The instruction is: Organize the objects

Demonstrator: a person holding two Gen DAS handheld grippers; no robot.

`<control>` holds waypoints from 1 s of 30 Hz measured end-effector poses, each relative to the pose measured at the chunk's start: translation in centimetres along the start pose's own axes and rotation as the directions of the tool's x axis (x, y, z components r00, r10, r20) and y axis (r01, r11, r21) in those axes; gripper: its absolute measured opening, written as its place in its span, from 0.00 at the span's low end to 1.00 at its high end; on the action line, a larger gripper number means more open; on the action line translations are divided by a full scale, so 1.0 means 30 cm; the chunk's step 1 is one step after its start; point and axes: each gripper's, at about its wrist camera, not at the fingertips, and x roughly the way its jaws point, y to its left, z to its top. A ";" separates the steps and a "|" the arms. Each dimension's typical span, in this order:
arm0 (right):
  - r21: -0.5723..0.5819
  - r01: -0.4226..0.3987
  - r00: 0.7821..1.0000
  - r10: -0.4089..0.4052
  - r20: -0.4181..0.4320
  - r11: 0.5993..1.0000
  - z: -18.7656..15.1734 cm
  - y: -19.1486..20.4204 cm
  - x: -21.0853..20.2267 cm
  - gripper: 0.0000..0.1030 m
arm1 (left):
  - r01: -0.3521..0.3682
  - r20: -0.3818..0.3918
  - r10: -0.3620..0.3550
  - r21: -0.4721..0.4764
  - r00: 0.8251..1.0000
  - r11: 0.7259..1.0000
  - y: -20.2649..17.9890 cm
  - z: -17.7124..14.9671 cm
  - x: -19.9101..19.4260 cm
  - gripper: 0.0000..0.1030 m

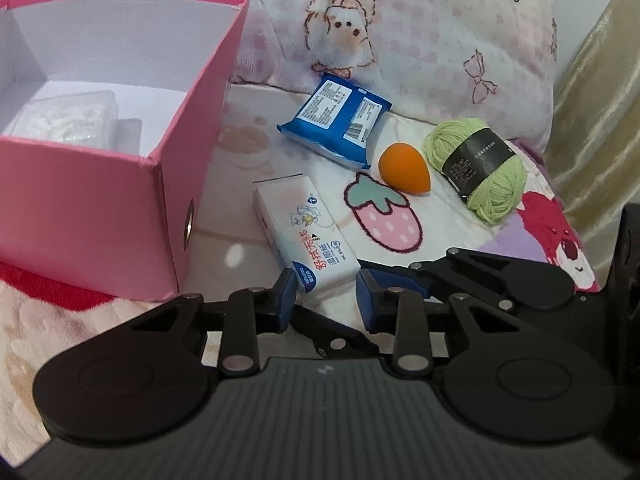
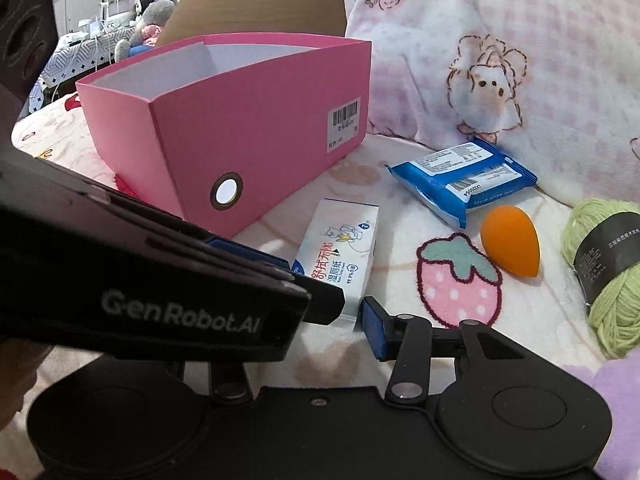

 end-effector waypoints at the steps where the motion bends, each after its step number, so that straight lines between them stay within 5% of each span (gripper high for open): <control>1: -0.001 0.006 1.000 -0.006 0.003 1.000 -0.003 0.002 -0.002 0.44 | -0.001 -0.001 0.001 0.002 1.000 1.000 -0.001 0.000 -0.001 0.30; 11: 0.029 0.048 0.998 -0.047 -0.048 0.998 -0.018 0.009 -0.072 0.44 | 0.068 -0.065 -0.068 0.009 0.996 0.998 -0.039 0.000 -0.013 0.30; 23: 0.072 0.000 0.987 0.012 -0.158 0.997 -0.064 -0.032 -0.195 0.50 | 0.161 -0.230 -0.189 -0.136 0.955 0.978 -0.056 -0.023 -0.005 0.32; 25: 0.086 0.020 0.989 -0.007 -0.148 0.996 -0.062 -0.035 -0.195 0.58 | 0.145 -0.231 -0.178 -0.150 0.957 0.978 -0.041 -0.013 0.002 0.32; 30: 0.122 0.033 0.992 -0.017 -0.129 0.992 -0.056 -0.045 -0.173 0.58 | 0.110 -0.203 -0.129 -0.105 0.971 0.988 -0.024 0.006 0.012 0.30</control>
